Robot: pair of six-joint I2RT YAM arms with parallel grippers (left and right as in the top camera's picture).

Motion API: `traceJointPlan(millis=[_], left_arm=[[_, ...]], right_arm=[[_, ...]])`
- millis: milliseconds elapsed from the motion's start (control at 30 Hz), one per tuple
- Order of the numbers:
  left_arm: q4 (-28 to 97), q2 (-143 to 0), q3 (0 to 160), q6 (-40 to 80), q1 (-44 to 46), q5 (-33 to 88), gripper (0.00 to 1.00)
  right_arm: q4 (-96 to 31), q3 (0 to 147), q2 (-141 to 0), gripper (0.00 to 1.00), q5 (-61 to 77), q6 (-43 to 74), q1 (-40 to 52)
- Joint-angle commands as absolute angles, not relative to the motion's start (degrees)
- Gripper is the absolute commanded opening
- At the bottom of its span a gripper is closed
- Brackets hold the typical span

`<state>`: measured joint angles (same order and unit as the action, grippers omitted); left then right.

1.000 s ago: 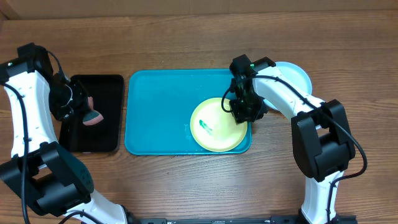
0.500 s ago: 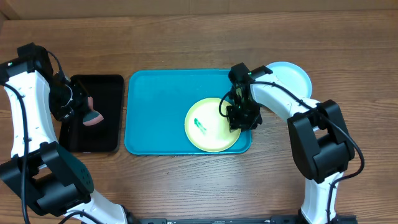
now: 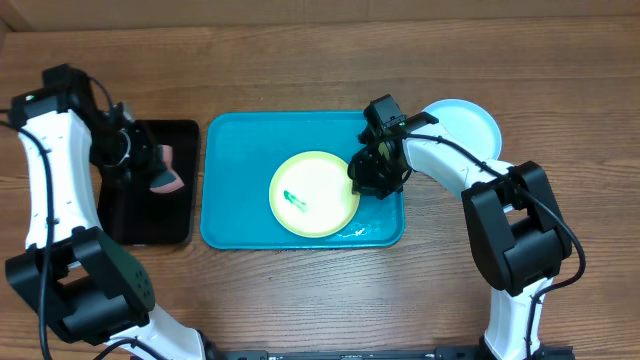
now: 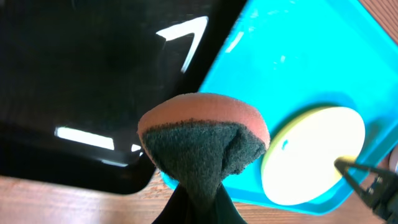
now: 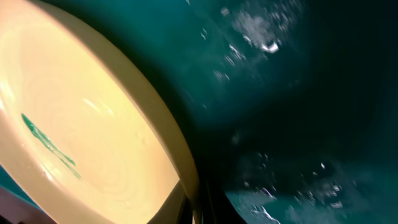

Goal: Clean dirty plates on tray and stack at the side
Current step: 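Drag the yellow plate toward the tray center with the right gripper, then carry the sponge with the left gripper over the yellow plate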

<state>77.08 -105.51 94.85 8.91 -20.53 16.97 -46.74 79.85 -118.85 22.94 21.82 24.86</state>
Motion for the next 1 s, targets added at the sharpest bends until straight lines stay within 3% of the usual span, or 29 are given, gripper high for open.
traceJointPlan(millis=[0, 267, 567, 700, 967], left_arm=[[75.9, -105.6, 93.7, 6.3, -18.5, 17.2, 0.04], [64.4, -105.6, 86.3, 17.0, -17.6, 4.8, 0.04], [48.1, -105.6, 74.1, 17.0, -17.7, 4.4, 0.05], [42.8, -105.6, 69.2, 17.0, -18.2, 4.4, 0.04], [39.3, -105.6, 64.6, 17.0, -20.0, 2.1, 0.04]], right_arm=[[-44.3, 79.3, -119.7, 0.09, 24.0, 24.0, 26.0], [-40.2, 79.3, -119.7, 0.09, 14.3, 28.9, 30.6], [-36.0, 79.3, -119.7, 0.1, 5.8, 33.7, 35.8], [-36.1, 79.3, -119.7, 0.19, 3.0, 33.7, 36.6], [-36.0, 79.3, -119.7, 0.19, 3.0, 33.7, 36.5]])
